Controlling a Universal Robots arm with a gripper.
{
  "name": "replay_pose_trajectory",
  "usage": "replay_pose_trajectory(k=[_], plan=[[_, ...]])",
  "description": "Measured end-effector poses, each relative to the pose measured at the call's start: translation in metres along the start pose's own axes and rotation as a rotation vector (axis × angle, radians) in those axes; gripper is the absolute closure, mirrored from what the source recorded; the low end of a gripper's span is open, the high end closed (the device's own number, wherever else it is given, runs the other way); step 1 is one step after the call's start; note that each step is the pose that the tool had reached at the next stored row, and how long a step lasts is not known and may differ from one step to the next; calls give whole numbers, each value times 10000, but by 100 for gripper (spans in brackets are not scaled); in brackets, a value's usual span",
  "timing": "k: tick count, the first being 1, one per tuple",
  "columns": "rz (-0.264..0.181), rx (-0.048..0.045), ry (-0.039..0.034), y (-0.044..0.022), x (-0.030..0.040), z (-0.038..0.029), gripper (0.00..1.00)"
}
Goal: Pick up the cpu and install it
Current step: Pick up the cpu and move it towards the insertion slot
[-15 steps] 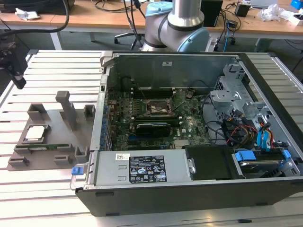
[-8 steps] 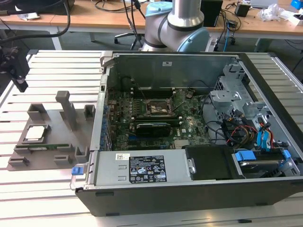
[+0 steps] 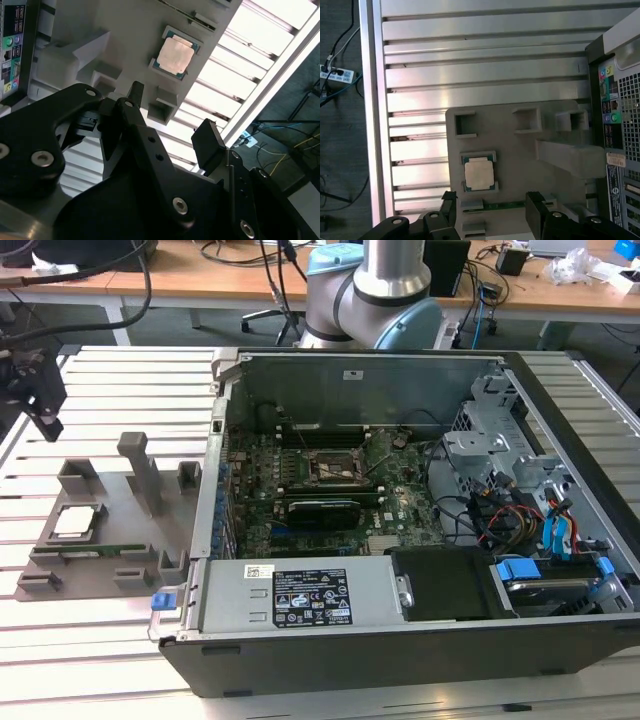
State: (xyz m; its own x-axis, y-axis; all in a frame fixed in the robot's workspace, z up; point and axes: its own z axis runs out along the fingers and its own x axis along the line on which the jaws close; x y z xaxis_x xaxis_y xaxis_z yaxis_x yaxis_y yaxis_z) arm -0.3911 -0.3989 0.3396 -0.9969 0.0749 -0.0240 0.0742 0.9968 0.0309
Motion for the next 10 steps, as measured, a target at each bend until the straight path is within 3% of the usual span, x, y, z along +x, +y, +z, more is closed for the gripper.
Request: replay_pose_trajectory(k=[10], plan=[[0, 1, 1, -4, 3, 132, 34]])
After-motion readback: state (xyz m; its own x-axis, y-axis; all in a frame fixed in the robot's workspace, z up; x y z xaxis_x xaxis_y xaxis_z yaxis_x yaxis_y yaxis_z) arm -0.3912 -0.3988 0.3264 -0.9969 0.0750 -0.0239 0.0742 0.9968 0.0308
